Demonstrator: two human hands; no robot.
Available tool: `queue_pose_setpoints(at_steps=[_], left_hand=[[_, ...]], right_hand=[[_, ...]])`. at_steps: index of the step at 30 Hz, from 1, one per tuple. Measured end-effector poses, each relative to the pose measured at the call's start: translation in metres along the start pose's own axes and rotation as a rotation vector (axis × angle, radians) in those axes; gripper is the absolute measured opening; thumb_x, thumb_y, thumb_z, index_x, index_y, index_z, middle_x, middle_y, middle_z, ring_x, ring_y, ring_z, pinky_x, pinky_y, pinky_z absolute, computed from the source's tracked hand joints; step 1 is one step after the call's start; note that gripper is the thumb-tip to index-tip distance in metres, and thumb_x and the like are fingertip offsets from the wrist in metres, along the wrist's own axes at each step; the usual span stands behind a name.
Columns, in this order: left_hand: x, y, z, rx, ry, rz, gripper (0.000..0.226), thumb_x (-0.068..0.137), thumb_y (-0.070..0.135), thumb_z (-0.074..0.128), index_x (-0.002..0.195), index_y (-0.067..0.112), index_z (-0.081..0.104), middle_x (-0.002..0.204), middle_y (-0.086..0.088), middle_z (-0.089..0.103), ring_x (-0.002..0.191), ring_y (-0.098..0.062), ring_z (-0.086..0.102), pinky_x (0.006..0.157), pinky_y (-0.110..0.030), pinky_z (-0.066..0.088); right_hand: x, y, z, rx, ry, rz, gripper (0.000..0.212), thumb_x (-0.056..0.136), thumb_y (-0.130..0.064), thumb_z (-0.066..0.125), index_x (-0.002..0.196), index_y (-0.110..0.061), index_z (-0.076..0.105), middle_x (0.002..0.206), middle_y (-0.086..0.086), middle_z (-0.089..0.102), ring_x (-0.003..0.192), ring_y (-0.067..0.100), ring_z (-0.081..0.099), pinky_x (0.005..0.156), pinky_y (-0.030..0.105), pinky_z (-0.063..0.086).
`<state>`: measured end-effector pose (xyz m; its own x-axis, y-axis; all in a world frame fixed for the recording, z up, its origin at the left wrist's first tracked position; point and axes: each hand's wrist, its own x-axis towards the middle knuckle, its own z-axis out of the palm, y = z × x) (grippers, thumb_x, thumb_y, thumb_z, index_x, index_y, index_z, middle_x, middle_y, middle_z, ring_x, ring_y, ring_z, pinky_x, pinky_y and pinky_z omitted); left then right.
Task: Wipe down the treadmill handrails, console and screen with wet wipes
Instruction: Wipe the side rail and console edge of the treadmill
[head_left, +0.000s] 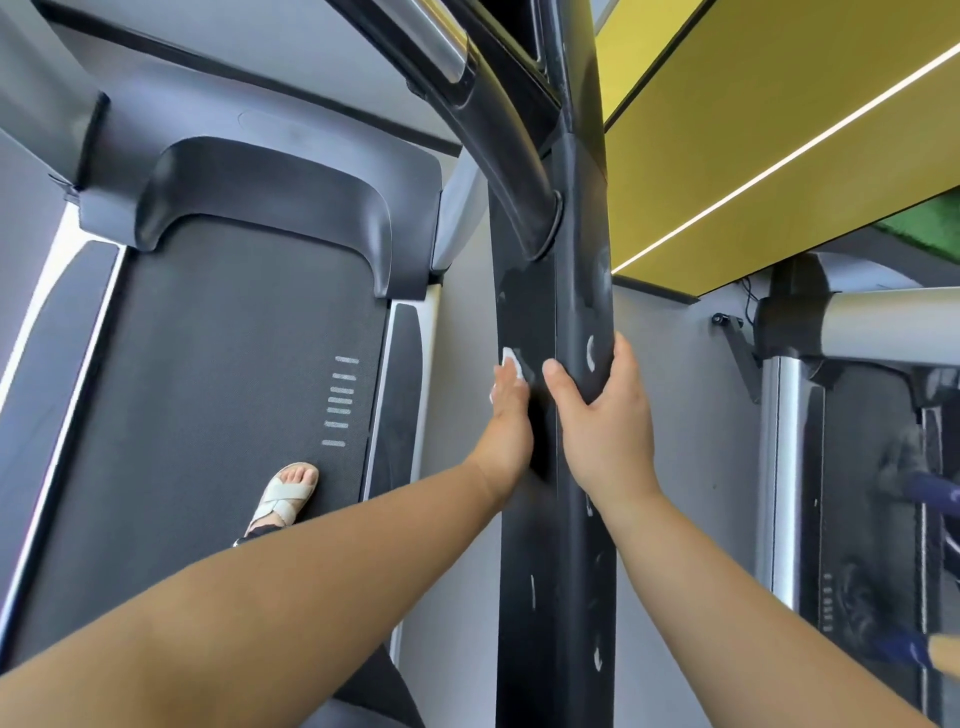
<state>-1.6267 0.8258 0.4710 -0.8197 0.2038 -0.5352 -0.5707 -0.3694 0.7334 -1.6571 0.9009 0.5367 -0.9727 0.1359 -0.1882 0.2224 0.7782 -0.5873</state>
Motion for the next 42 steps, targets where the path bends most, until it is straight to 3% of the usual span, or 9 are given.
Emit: queue_pose_setpoints(at_steps=[5,10,15,20,26,32,36,38,42], left_hand=[[-0.023,-0.008,0.007,0.163,-0.092,0.261,0.046,0.104,0.037,0.015,0.141,0.041,-0.012,0.144,0.035,-0.017,0.136,0.012,-0.018,0.114,-0.017,-0.007],[-0.012,-0.004,0.011,0.03,0.051,0.078,0.049,0.103,0.038,0.015,0.147,0.04,-0.008,0.154,0.023,-0.013,0.141,0.002,-0.015,0.119,-0.038,-0.005],[-0.037,-0.018,0.02,0.159,-0.04,0.296,0.052,0.104,0.035,0.017,0.149,0.032,-0.01,0.154,0.021,-0.018,0.138,0.008,-0.021,0.114,-0.019,-0.01],[-0.017,-0.015,0.011,-0.105,0.062,-0.057,0.055,0.098,0.055,0.012,0.148,0.039,-0.005,0.156,0.02,-0.011,0.141,0.002,-0.014,0.118,-0.036,-0.01],[-0.047,-0.022,0.007,0.217,-0.135,0.269,0.051,0.103,0.037,0.013,0.145,0.034,-0.016,0.152,0.021,-0.024,0.136,0.006,-0.025,0.111,-0.019,-0.013],[-0.033,-0.005,0.008,0.045,-0.028,-0.048,0.052,0.103,0.04,0.011,0.149,0.028,-0.011,0.157,0.012,-0.013,0.143,-0.007,-0.017,0.117,-0.034,-0.008],[-0.058,-0.021,0.013,0.235,-0.135,0.213,0.052,0.104,0.035,0.016,0.144,0.035,-0.018,0.152,0.019,-0.025,0.137,0.002,-0.026,0.112,-0.022,-0.012],[-0.057,-0.034,0.011,0.244,-0.123,0.211,0.051,0.104,0.036,0.016,0.142,0.038,-0.018,0.151,0.021,-0.025,0.137,0.004,-0.025,0.113,-0.022,-0.011],[-0.042,-0.027,0.015,0.086,-0.018,-0.111,0.052,0.102,0.043,0.011,0.147,0.034,-0.013,0.155,0.016,-0.02,0.141,-0.002,-0.02,0.116,-0.033,-0.01]], right_hand=[[0.0,0.001,0.002,0.024,0.001,-0.011,0.085,0.068,-0.071,0.046,0.138,-0.023,0.04,0.134,-0.007,0.053,0.122,0.013,0.051,0.099,0.041,0.046],[0.001,0.002,0.0,0.048,-0.01,-0.014,0.074,0.077,-0.063,0.049,0.139,-0.024,0.04,0.134,-0.01,0.052,0.122,0.011,0.05,0.101,0.037,0.043],[0.0,0.0,-0.001,0.05,0.014,-0.025,0.058,0.081,-0.053,0.053,0.132,-0.027,0.046,0.124,-0.012,0.058,0.113,0.009,0.055,0.095,0.034,0.047],[0.0,0.001,0.0,0.03,0.024,-0.021,0.058,0.086,-0.051,0.054,0.137,-0.027,0.043,0.13,-0.014,0.055,0.119,0.007,0.051,0.099,0.031,0.043],[-0.001,-0.003,-0.001,0.0,0.043,-0.027,0.043,0.088,-0.045,0.054,0.127,-0.028,0.05,0.117,-0.013,0.061,0.107,0.007,0.057,0.089,0.025,0.045],[-0.002,-0.003,0.0,-0.022,0.047,-0.023,0.043,0.089,-0.044,0.054,0.128,-0.027,0.05,0.118,-0.014,0.061,0.107,0.006,0.056,0.085,0.022,0.041],[-0.002,-0.006,-0.002,-0.013,0.06,-0.015,0.038,0.09,-0.041,0.055,0.124,-0.025,0.053,0.113,-0.014,0.062,0.103,0.006,0.057,0.08,0.019,0.041],[-0.003,-0.007,-0.002,-0.019,0.058,-0.007,0.039,0.09,-0.042,0.055,0.125,-0.026,0.052,0.114,-0.013,0.062,0.104,0.007,0.057,0.081,0.021,0.041],[-0.005,-0.009,-0.001,-0.023,0.059,0.011,0.039,0.09,-0.043,0.054,0.126,-0.027,0.051,0.116,-0.015,0.06,0.105,0.006,0.054,0.085,0.024,0.041]])
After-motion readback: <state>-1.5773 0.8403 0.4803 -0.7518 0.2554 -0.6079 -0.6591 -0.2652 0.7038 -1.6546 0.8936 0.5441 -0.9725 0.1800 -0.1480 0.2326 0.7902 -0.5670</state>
